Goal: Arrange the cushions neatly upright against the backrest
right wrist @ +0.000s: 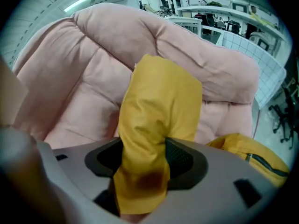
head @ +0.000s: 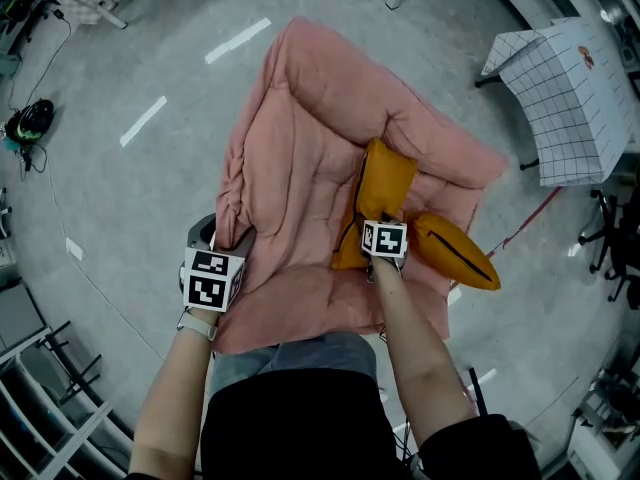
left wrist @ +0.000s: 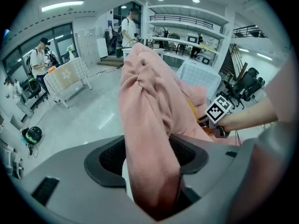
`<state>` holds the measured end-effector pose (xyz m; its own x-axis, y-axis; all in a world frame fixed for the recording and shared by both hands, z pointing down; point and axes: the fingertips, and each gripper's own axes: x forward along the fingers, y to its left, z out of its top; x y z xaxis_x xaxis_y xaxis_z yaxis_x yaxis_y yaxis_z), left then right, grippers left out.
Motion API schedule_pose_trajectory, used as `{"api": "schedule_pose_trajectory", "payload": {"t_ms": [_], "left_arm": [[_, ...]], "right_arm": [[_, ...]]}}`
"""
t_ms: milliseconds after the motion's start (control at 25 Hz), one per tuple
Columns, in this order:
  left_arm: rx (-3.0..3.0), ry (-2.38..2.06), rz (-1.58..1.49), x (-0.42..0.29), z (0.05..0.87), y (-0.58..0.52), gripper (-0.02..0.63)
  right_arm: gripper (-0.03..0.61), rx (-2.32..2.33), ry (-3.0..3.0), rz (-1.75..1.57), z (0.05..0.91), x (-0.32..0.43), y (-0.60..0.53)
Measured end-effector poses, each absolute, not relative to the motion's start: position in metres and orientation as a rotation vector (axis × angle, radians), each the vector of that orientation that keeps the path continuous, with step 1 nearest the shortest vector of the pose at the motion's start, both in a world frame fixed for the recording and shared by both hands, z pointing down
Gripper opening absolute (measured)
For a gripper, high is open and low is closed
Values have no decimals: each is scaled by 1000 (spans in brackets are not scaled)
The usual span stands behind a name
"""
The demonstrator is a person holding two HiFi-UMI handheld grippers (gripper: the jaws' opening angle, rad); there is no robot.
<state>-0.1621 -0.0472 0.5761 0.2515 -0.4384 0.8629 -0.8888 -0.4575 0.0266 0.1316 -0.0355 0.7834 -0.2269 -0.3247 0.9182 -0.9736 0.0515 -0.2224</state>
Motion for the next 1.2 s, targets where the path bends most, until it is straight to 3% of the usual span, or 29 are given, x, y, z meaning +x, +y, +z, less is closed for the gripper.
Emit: {"api": "schedule_pose_trajectory", "payload": {"t_ms": [600,960,1200], "left_arm": [[1991,-1228,1170,-167,578,-48,276],[1982,-1236,1188,-170,582,-49,275],[1973,-1230,1185,-169,580,-48,275]], "right_arm": [[339,1265,-1782,1169,778,132,-37],[362,1187,-1842,1113,736,183,-5],[370,1090,-1976,731,713,182,-39]]}}
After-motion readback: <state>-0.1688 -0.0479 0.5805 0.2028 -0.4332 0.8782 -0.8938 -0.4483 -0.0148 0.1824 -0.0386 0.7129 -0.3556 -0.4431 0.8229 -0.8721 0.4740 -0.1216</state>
